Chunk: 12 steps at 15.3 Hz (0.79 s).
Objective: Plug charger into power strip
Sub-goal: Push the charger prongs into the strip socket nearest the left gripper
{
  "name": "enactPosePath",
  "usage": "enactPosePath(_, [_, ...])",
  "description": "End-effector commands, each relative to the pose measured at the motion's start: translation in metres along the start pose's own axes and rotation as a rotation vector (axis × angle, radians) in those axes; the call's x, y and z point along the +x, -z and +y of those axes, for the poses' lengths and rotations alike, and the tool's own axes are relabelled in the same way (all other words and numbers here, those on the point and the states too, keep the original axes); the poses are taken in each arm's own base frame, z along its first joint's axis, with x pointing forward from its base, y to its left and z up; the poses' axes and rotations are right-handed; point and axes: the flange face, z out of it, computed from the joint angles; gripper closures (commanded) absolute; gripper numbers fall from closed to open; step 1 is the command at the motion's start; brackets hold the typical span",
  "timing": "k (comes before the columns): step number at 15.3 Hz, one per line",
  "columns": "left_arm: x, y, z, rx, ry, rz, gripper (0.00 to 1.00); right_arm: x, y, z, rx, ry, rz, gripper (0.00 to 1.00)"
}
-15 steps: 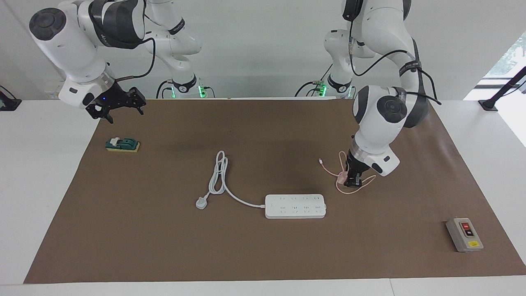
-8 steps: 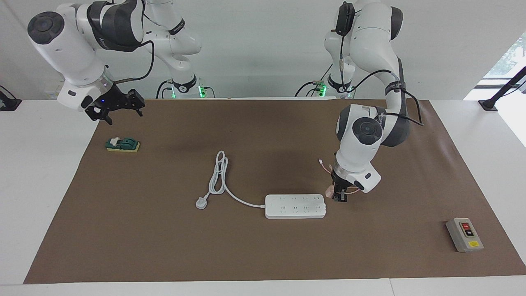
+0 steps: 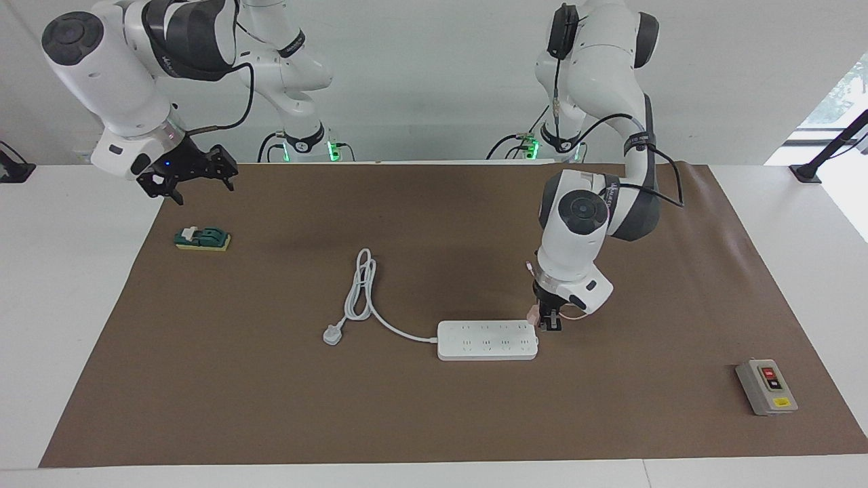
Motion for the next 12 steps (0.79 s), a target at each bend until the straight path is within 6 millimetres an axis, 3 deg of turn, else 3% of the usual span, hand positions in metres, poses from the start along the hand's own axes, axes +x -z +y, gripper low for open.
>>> enactPosePath(1, [-0.002,-0.003,0.0,0.013,0.035,0.037,1.0,-0.005,0.005,0.005,-0.012,0.0,-0.003,0.0])
enactPosePath(5, [-0.001,-0.007,-0.003,0.023,0.037,0.038,1.0,-0.017,0.022,0.004,-0.023,-0.007,0.027,0.0])
enactPosePath(12, [-0.011,-0.013,-0.005,0.009,0.032,0.034,1.0,-0.017,0.025,-0.002,-0.026,0.004,0.033,0.0])
